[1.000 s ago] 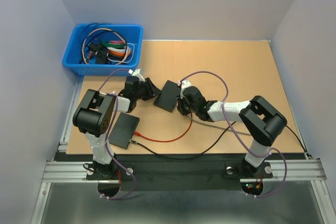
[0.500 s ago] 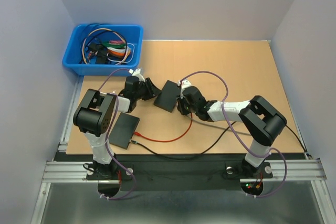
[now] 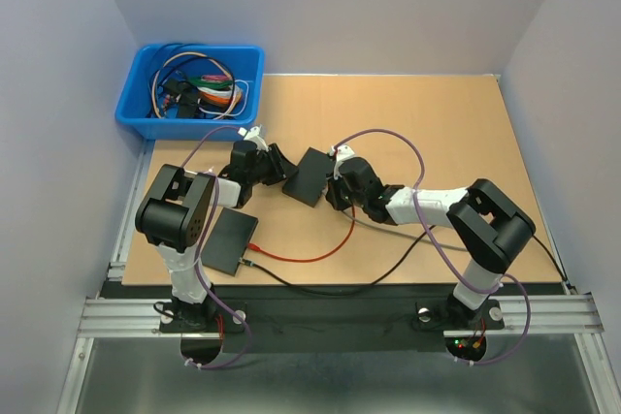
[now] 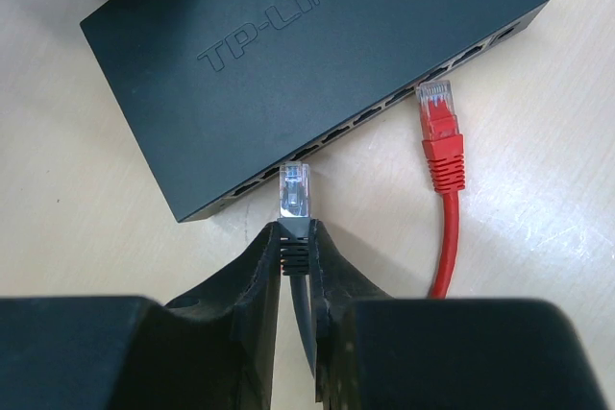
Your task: Insert the plug into the switch port
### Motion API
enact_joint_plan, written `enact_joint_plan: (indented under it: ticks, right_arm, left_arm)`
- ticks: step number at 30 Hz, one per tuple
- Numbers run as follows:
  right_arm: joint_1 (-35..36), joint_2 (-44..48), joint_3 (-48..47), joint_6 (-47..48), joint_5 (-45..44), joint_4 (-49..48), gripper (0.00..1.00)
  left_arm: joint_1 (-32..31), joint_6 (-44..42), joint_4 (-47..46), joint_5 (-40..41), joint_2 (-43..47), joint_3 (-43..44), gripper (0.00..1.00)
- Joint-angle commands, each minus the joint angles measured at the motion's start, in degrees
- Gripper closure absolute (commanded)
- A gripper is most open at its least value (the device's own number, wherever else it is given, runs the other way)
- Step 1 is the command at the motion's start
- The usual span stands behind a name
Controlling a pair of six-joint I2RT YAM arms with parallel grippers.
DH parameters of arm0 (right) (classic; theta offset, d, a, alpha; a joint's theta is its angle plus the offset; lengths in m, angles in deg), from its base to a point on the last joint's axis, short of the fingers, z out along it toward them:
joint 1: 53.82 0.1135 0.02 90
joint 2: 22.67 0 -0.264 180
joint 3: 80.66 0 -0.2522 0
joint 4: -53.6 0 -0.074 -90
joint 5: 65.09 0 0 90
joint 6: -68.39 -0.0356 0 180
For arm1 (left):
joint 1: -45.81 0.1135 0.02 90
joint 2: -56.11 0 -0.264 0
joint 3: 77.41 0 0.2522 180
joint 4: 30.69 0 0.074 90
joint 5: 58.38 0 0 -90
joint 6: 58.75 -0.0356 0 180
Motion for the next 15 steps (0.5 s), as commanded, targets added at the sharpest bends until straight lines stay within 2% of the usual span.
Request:
enact_joint_plan:
  ticks: [1, 9, 15]
  right_arm:
    - [0.42, 1.58, -0.62, -0.90, 1.68, -5.09, 0.99]
    - [0.51, 0.79, 0.70, -2.92, 4.23, -7.11, 1.00]
    - [0.51, 0.26, 1.31, -3.45, 2.31, -6.68, 1.00]
  left_arm:
    - [0.11, -1.20, -1.81, -0.89, -0.01, 1.83, 0.49]
    - [0.11, -1.46, -1.90, -0.80, -0.45, 1.57, 0.49]
    - [0.11, -1.37, -1.99, -0.80, -0.45, 1.57, 0.50]
